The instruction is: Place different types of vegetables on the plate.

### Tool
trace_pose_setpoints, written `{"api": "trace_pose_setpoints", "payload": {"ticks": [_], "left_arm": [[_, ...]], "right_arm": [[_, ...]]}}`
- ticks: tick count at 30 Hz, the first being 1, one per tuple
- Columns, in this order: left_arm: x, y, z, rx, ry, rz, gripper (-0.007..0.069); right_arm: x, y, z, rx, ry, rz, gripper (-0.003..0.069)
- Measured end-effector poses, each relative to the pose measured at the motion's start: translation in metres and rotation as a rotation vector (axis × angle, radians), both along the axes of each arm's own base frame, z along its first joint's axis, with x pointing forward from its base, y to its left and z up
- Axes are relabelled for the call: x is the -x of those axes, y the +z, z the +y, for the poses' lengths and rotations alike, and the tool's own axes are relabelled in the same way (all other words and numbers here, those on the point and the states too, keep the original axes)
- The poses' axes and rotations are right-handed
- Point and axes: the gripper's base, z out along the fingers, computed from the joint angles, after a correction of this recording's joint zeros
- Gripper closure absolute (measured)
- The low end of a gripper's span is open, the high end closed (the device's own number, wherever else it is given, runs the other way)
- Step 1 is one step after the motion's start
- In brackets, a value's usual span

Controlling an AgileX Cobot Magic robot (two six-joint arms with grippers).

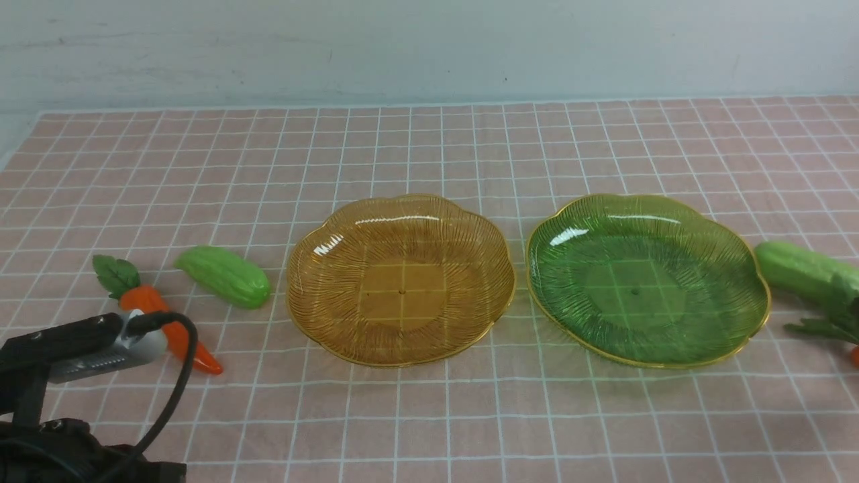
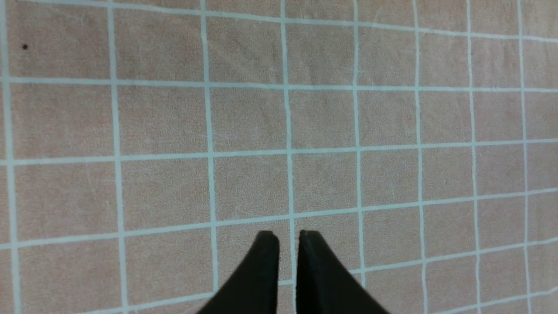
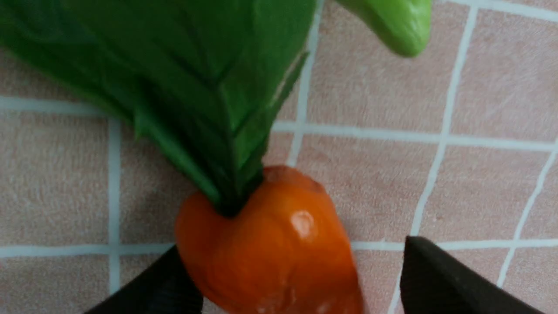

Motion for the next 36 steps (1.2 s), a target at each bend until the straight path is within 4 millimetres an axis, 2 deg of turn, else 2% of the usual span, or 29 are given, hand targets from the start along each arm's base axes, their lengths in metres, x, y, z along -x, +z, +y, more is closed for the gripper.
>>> {"api": "trace_pose_setpoints", "payload": {"ticks": [2,4,5,6,8,10,13,15,17,20,23,26,29,31,33,36], "left_arm": [[0.000,0.000,0.000,0.000,0.000,0.000,0.0572],[0.000,0.000,0.000,0.000,0.000,-0.001,0.0572],[0.000,0.000,0.000,0.000,0.000,-0.001,0.0572],[0.000,0.000,0.000,0.000,0.000,-0.001,0.0572],[0.000,0.000,0.000,0.000,0.000,-0.001,0.0572],[0.000,0.000,0.000,0.000,0.000,-0.001,0.0572],[0.000,0.000,0.000,0.000,0.000,0.000,0.0572],[0.000,0.000,0.000,0.000,0.000,0.000,0.0572],[0.000,0.000,0.000,0.000,0.000,0.000,0.0572],[0.000,0.000,0.000,0.000,0.000,0.000,0.0561],[0.000,0.000,0.000,0.000,0.000,0.000,0.0543],[0.000,0.000,0.000,0.000,0.000,0.000,0.0517],[0.000,0.000,0.000,0.000,0.000,0.000,0.0498],[0.000,0.000,0.000,0.000,0.000,0.000,0.0498],[0.000,0.000,0.000,0.000,0.000,0.000,0.0498],[0.000,0.000,0.000,0.000,0.000,0.000,0.0498]], "right_arm": [[-0.001,0.000,0.000,-0.001,0.000,-0.003,0.0126],[-0.002,0.000,0.000,-0.004,-0.003,-0.003,0.0216],[-0.003,0.001,0.000,-0.002,-0.007,0.002,0.0298],[-0.004,0.003,-0.001,-0.002,-0.013,0.005,0.0347],[-0.006,0.014,-0.001,-0.005,-0.042,0.014,0.0365],[-0.012,0.043,0.001,-0.033,-0.088,-0.042,0.0364],[-0.021,0.100,0.014,-0.195,-0.179,-0.205,0.0364],[-0.024,0.127,0.030,-0.335,-0.195,-0.289,0.0364],[-0.030,0.140,0.057,-0.486,-0.158,-0.335,0.0364],[-0.040,0.135,0.099,-0.573,-0.038,-0.356,0.0364],[-0.053,0.114,0.136,-0.567,0.081,-0.364,0.0364],[-0.060,0.097,0.152,-0.519,0.145,-0.359,0.0290],[-0.065,0.086,0.150,-0.437,0.196,-0.358,0.0126],[-0.067,0.086,0.143,-0.368,0.231,-0.366,0.0053],[-0.069,0.085,0.132,-0.275,0.276,-0.363,0.0020],[-0.073,0.081,0.110,-0.118,0.335,-0.337,0.0014]]}}
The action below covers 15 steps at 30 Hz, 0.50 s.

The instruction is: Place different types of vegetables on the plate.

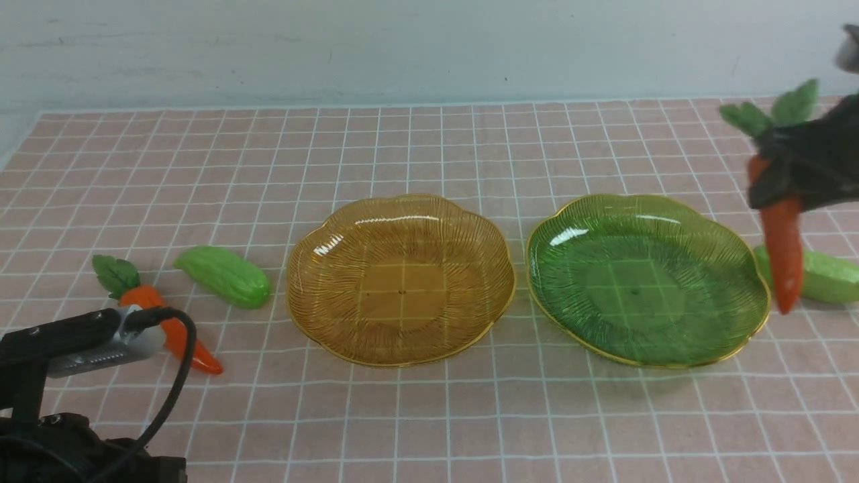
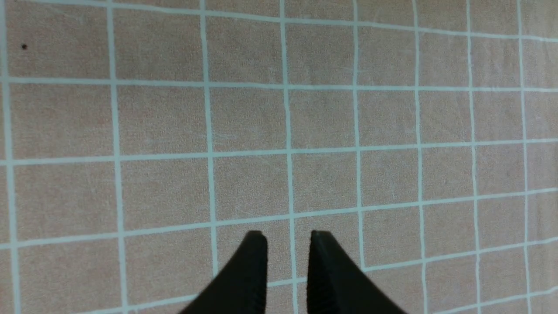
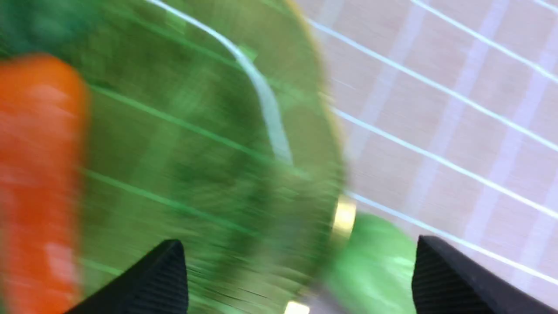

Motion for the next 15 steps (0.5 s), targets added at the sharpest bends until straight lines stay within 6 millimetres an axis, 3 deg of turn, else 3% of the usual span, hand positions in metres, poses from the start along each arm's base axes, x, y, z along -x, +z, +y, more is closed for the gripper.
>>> {"api": "trace_pose_setpoints", "payload": {"ticks": [4,15], "left_arm": [[0.000,0.000,0.000,0.000,0.000,-0.001,0.0498],[-0.001,0.000,0.000,-0.001,0.003,-0.006,0.0498]], "right_arm": [[-0.003,-0.017,-0.020,0.160,0.025,0.072,0.0055],[-0.010,-0.066,-0.038,0.313,0.070,0.227,0.0081]]}}
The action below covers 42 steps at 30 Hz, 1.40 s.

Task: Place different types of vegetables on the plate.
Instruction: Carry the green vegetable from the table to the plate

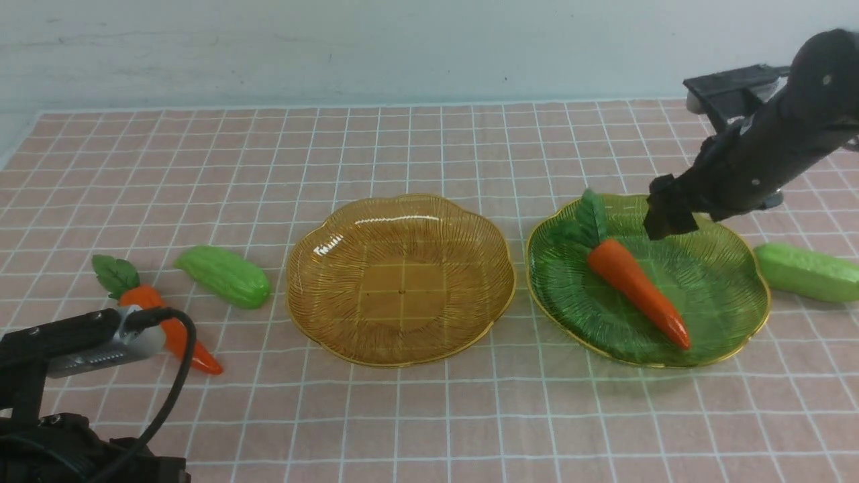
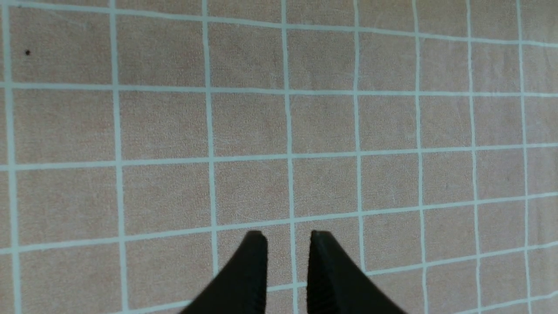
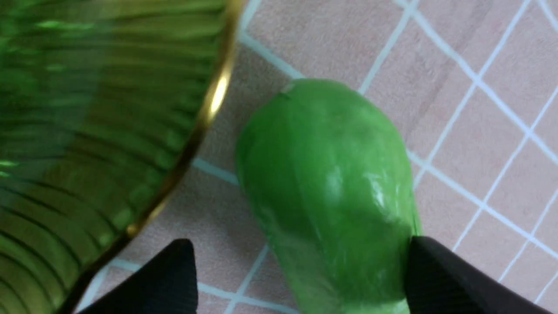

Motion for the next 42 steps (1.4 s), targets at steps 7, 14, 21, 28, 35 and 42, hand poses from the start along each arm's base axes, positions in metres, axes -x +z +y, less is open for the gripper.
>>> {"api": "trace_pose_setpoints", "payload": {"ticks": [7,14,21,28,35,42], "left_arm": [[0.000,0.000,0.000,0.000,0.001,-0.002,0.0498],[0.000,0.000,0.000,0.000,0.001,-0.002,0.0498],[0.000,0.000,0.000,0.000,0.001,-0.002,0.0498],[0.000,0.000,0.000,0.000,0.001,-0.002,0.0498],[0.000,0.000,0.000,0.000,0.001,-0.002,0.0498],[0.000,0.000,0.000,0.000,0.001,-0.002,0.0491]], "right_arm": [[-0.001,0.000,-0.001,0.008,0.002,0.001,0.0116],[-0.001,0.004,-0.006,0.085,0.032,0.015,0.0479],[0.001,0.004,-0.009,0.108,-0.017,0.022,0.0483],[0.000,0.003,-0.008,0.090,-0.052,-0.008,0.0293],[-0.004,-0.013,-0.007,0.069,-0.086,-0.019,0.0071],[-0.003,-0.017,-0.013,0.148,-0.082,0.018,0.0259]]}}
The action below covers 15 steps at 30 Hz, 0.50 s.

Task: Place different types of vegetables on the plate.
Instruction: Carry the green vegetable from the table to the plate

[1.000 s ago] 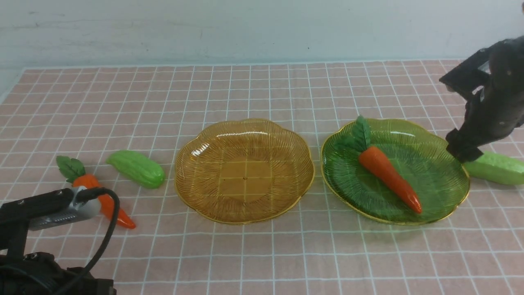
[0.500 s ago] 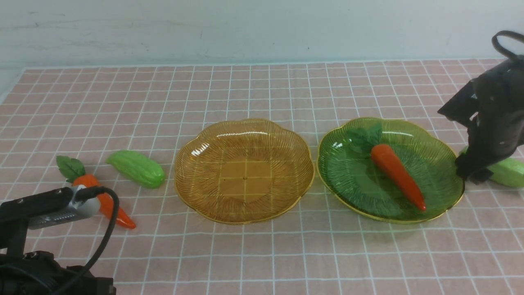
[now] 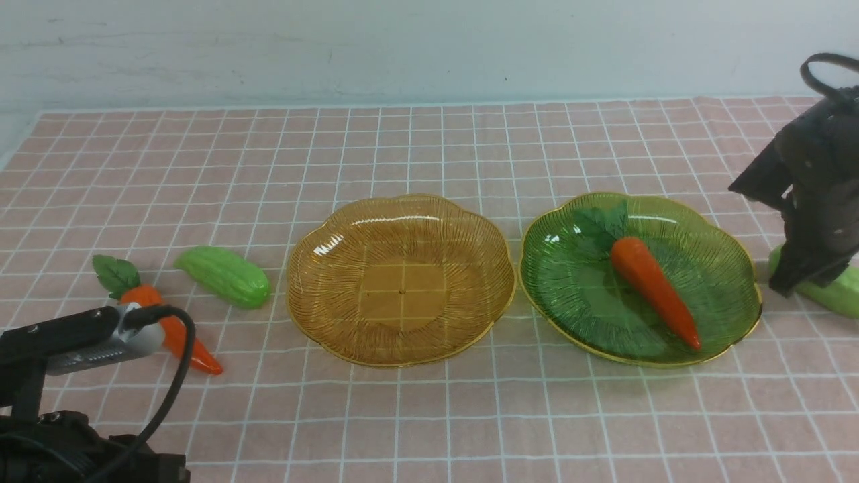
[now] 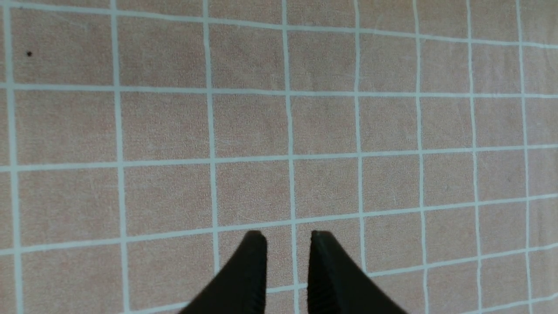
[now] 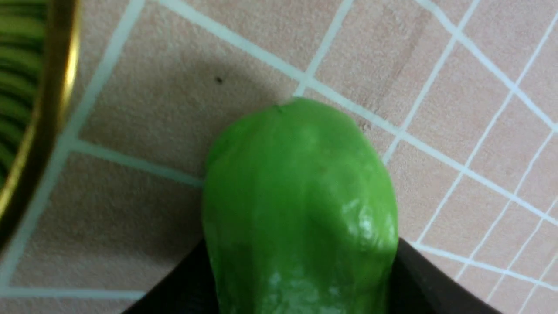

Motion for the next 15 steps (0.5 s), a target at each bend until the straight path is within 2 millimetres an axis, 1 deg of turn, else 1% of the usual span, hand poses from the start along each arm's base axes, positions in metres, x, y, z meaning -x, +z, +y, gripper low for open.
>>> {"api": "trace_pose_setpoints", "payload": {"ticks": [2,3,5,6,8,9,10,11,12,13,14,15], "left_arm": [[0.000,0.000,0.000,0.000,0.000,0.000,0.0488],[0.000,0.000,0.000,0.000,0.000,0.000,0.0487],[0.000,0.000,0.000,0.000,0.000,0.001,0.0487],[0.000,0.000,0.000,0.000,0.000,0.000,0.0487],[-0.001,0.000,0.000,-0.001,0.004,-0.007,0.0487],[-0.001,0.000,0.000,-0.001,0.008,-0.011,0.0487],[-0.002,0.000,0.001,0.000,0.013,-0.013,0.0485],[-0.002,0.000,0.001,0.002,0.020,-0.013,0.0479],[-0.003,0.001,0.001,0.001,0.024,-0.019,0.0473],[-0.003,0.001,0.001,0.000,0.029,-0.027,0.0466],[-0.004,0.001,0.001,0.002,0.039,-0.034,0.0459],[-0.005,0.001,0.002,0.005,0.049,-0.036,0.0446]], "right_arm": [[0.003,0.006,-0.003,0.038,-0.016,0.023,0.0253],[0.002,0.015,-0.004,0.046,-0.031,0.016,0.0253],[-0.004,0.044,-0.001,0.013,-0.074,-0.055,0.0253],[-0.007,0.060,0.004,-0.031,-0.097,-0.102,0.0253],[-0.012,0.090,0.023,-0.200,-0.151,-0.187,0.0253],[-0.013,0.103,0.039,-0.332,-0.177,-0.213,0.0253],[-0.012,0.109,0.056,-0.446,-0.183,-0.212,0.0253],[-0.011,0.113,0.079,-0.582,-0.172,-0.189,0.0253],[-0.008,0.111,0.108,-0.719,-0.141,-0.143,0.0253],[-0.005,0.105,0.137,-0.806,-0.094,-0.103,0.0253],[-0.003,0.100,0.159,-0.862,-0.065,-0.079,0.0253],[0.002,0.093,0.188,-0.891,-0.007,-0.066,0.0253]]}}
